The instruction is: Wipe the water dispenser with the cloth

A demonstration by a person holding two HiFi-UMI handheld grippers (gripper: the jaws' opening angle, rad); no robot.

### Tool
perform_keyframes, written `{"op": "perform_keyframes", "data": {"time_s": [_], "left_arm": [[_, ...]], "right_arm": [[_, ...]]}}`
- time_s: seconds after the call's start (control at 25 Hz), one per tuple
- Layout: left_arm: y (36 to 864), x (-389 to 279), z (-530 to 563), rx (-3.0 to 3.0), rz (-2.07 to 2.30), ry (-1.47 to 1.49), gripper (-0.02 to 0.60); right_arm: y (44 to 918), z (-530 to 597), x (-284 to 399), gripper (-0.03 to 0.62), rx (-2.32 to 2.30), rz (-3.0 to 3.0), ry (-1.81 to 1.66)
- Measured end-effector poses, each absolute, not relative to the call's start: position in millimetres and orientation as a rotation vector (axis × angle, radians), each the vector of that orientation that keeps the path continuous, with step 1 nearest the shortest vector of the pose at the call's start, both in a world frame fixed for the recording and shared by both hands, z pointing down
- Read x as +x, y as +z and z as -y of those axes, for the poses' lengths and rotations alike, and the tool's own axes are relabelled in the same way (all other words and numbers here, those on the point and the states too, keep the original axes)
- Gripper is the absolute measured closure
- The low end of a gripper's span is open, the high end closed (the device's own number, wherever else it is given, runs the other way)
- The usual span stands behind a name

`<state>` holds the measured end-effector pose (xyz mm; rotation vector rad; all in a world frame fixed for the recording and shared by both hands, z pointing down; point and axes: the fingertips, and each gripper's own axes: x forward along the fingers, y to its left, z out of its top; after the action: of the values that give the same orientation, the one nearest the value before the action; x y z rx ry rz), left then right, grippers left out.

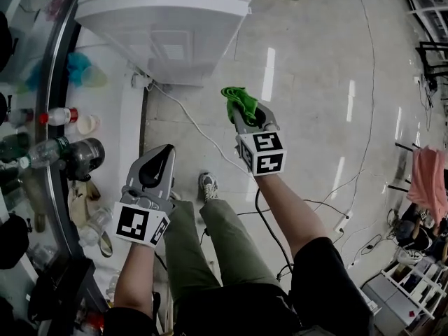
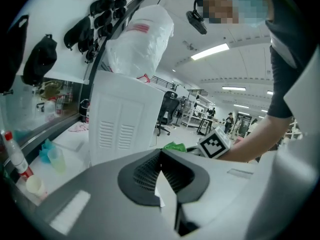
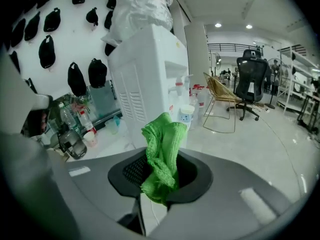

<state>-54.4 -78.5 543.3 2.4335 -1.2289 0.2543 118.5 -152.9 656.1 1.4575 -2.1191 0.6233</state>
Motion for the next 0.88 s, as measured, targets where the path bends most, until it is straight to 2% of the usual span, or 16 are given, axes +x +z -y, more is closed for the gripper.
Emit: {"op": "perform_keyframes", "data": {"time_s": [0.4, 0.88], "left_arm": [[499.0, -82.0, 52.4, 2.36, 1.364, 0.297, 0.58], [409.6, -75.8, 22.7, 2.441, 1.429, 0.281, 0.58]], "right_arm": [[588.2, 46.1, 110.4, 0.502, 1.47, 2.172, 0.782], [447.7, 29.0, 102.0, 0.502, 1.423, 2.371, 0.612]]}}
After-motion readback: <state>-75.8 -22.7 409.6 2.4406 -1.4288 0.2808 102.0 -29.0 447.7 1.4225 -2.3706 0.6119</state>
